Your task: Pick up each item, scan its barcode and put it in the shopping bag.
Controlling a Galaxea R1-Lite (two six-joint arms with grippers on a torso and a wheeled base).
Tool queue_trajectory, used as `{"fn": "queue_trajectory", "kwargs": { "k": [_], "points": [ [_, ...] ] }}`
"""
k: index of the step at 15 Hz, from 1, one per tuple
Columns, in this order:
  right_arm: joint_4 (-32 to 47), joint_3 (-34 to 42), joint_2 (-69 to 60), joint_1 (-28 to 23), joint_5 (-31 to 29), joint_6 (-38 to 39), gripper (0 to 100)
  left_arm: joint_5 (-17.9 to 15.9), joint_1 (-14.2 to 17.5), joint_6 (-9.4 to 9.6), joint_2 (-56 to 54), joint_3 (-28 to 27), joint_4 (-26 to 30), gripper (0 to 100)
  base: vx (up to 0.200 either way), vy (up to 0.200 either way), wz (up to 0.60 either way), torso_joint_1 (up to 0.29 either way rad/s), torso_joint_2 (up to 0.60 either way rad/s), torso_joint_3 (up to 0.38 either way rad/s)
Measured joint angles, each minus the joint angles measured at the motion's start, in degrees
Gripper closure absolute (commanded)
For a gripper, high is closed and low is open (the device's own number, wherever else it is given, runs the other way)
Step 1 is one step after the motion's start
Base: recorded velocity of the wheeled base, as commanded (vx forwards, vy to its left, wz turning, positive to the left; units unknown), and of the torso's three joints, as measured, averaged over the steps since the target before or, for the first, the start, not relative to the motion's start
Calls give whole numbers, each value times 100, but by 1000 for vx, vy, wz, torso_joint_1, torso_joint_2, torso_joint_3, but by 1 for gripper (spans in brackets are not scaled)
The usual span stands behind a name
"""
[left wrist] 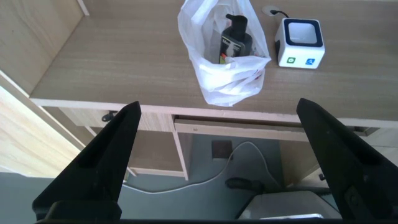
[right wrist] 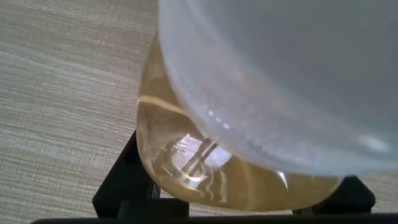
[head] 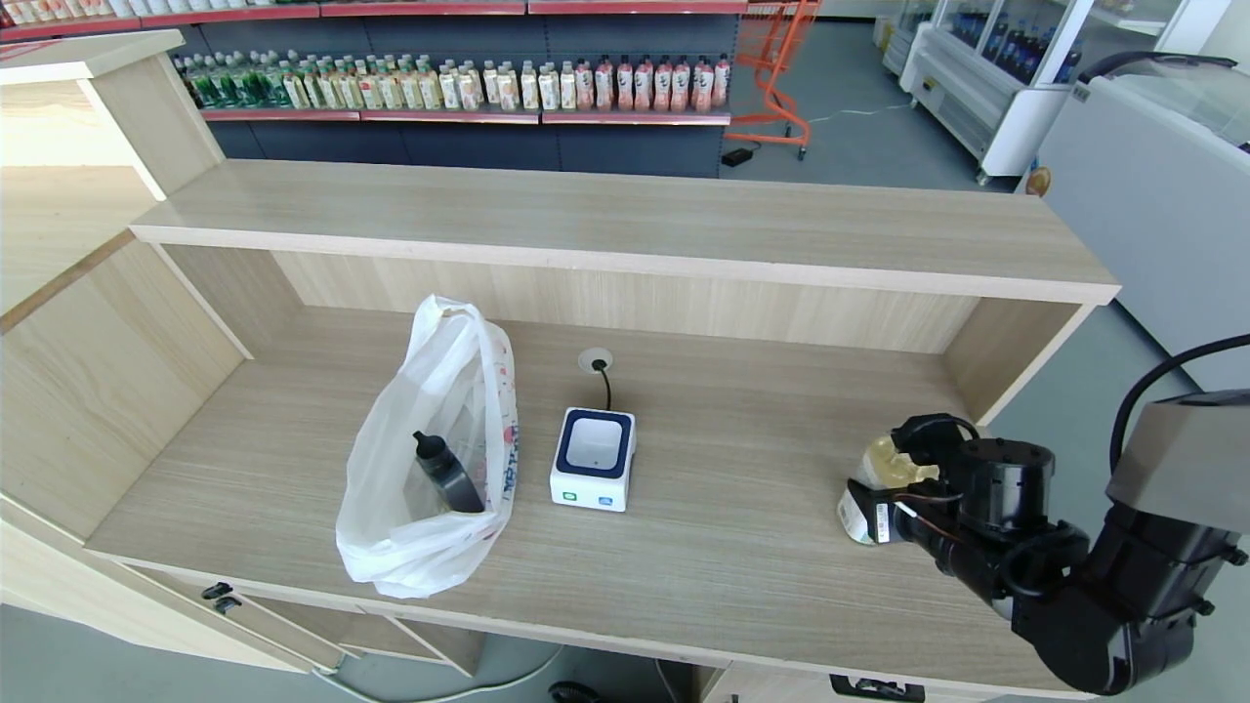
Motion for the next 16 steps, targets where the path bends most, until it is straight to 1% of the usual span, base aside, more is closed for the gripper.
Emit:
{"fn": "queue_trajectory", "kwargs": {
  "k": [2,5,7,8,9,11,13,14,16],
  "points": [
    [-11,-113,7,5,-22,-112,100,0,0,-2,0,0,2,0,0,0,0,0,0,0],
    [127,-207,-160,-155,-1,-536,100,2,0,0,0,0,0,0,0,0,0,0,0,0],
    [427,-206,-361,-201,141,-358,100,0,0,0,0,0,2,0,0,0,0,0,0,0],
    [578,-223,-518,-201,464,-221,100,0,0,-2,0,0,2,0,0,0,0,0,0,0],
    [866,-226,-767,-196,1026,-84,100,0,0,0,0,-2,2,0,0,0,0,0,0,0],
    [1738,-218,-1434,-190,2261,261,100,2,0,0,0,-2,0,0,0,0,0,0,0,0],
    [2527,-218,-2266,-152,3529,891,100,0,0,0,0,-2,0,0,0,0,0,0,0,0],
    [2714,-223,-2577,-69,4011,1269,100,0,0,-2,0,-5,2,0,0,0,0,0,0,0],
    [2853,-282,-3165,284,4648,2000,100,0,0,-2,0,-5,2,0,0,0,0,0,0,0]
  ]
}}
